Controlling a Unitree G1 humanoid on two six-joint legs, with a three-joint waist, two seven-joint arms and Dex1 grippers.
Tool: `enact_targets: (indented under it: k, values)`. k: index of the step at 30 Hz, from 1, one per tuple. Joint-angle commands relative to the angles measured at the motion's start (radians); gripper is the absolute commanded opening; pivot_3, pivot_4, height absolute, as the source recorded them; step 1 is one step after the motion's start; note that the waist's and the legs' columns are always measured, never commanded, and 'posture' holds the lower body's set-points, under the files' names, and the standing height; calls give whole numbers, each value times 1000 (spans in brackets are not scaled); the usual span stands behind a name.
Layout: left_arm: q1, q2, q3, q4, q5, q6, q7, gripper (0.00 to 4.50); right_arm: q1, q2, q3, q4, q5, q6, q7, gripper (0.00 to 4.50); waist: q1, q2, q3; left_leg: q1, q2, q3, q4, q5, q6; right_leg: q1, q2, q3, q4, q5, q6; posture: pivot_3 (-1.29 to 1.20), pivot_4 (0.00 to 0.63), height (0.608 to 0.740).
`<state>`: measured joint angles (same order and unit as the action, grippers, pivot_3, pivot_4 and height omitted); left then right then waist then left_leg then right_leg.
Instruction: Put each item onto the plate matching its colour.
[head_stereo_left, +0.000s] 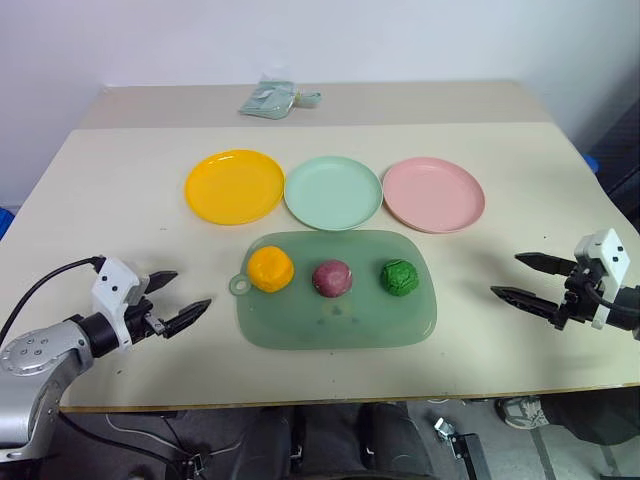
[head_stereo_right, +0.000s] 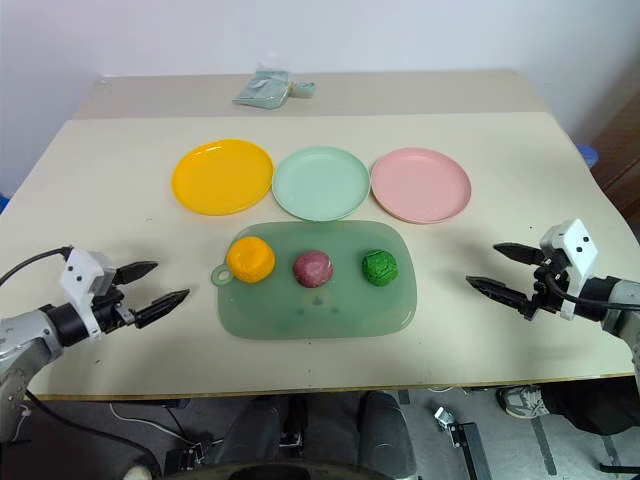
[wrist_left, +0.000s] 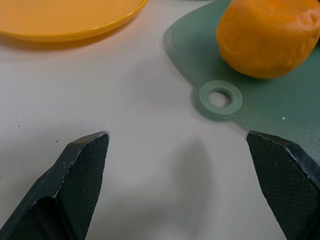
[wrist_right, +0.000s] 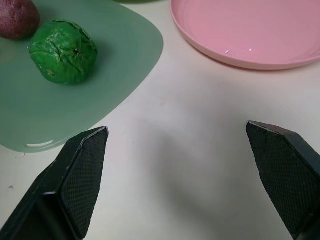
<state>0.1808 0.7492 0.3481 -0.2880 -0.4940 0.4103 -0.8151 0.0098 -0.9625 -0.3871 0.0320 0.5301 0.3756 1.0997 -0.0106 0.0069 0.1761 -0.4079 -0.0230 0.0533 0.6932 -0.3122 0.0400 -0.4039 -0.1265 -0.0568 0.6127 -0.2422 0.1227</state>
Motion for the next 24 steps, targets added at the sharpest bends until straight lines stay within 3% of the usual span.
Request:
enact_targets:
  k: [1, 7, 12, 24]
  values:
    - [-14, -10, 27, -38, -21, 6, 16, 4500, -37, 0, -18, 3, -5, -23, -1, 4480, 0, 0, 0, 0, 0, 0, 0, 0, 0, 0, 0, 0, 0, 0, 0, 0, 150, 740]
    - [-47, -43, 16, -88, -58, 43, 54, 4500, -93, 36, 16, -7, -31, -36, -47, 4480, 2, 0, 0, 0, 0, 0, 0, 1, 1, 0, 0, 0, 0, 0, 0, 0, 150, 740]
    - [-181, -61, -41, -120, -133, 118, 57, 4500, -113, 78, 30, -71, -29, -21, -101, 4480, 6, 0, 0, 0, -1, 0, 0, 1, 1, 0, -1, 0, 1, 1, 2, 0, 150, 740]
    - [-521, 9, -426, 104, 89, 42, -163, 4500, 89, 130, -31, -475, 149, 141, -140, 4480, 25, 0, 0, 0, -2, 0, 2, 2, 2, 1, 5, -1, 1, 1, 3, 0, 150, 740]
